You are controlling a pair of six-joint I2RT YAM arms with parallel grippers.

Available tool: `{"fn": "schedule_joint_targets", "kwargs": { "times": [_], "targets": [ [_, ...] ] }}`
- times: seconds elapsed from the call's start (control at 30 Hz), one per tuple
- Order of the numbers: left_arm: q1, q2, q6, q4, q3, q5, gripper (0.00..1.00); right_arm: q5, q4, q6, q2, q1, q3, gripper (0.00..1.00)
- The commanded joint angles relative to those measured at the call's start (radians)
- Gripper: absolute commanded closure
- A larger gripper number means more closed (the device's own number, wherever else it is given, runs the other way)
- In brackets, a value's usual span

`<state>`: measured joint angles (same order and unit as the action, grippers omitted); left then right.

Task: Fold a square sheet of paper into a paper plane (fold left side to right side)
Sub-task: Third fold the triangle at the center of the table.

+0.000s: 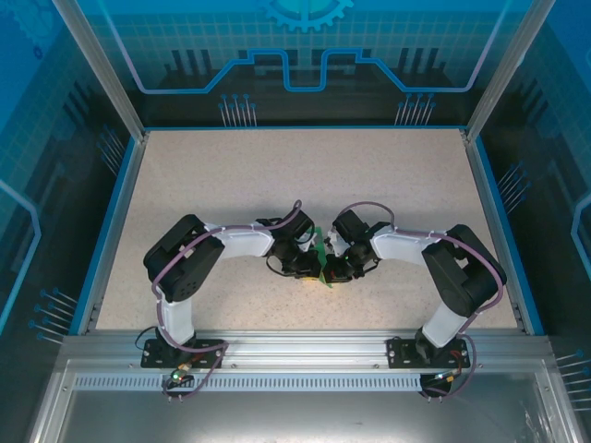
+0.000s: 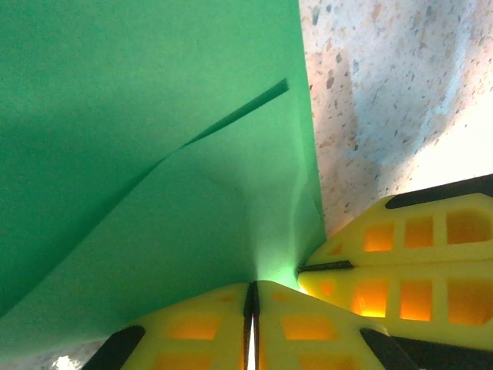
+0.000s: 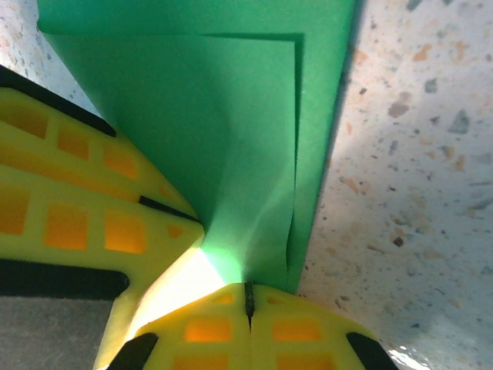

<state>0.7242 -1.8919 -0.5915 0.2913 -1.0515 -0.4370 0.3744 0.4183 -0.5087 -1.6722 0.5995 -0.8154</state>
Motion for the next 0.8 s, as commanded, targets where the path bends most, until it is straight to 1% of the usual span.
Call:
{"fn": "schedule_joint_targets", "kwargs": {
  "times": [0.0, 0.1, 0.43, 0.77],
  "targets": [
    [-0.007, -0.029, 0.041, 0.081, -0.017, 0.164, 0.88, -0.141, 0.102, 0.004, -0.038, 0.0, 0.045, 1.0],
    [-0.021, -0.024, 0.058, 0.111, -0.018, 0.198, 0.89, -0.145, 0.105, 0.003, -0.032, 0.0, 0.05, 1.0],
    [-0.127, 0.02, 0.125, 0.152, 0.021, 0.222, 0.89, -0.146, 0.108, 0.002, -0.019, -0.001, 0.066, 1.0],
    [-0.223, 0.054, 0.194, 0.196, 0.054, 0.271, 0.89, -0.139, 0.109, 0.005, -0.009, -0.001, 0.068, 1.0]
  ]
}}
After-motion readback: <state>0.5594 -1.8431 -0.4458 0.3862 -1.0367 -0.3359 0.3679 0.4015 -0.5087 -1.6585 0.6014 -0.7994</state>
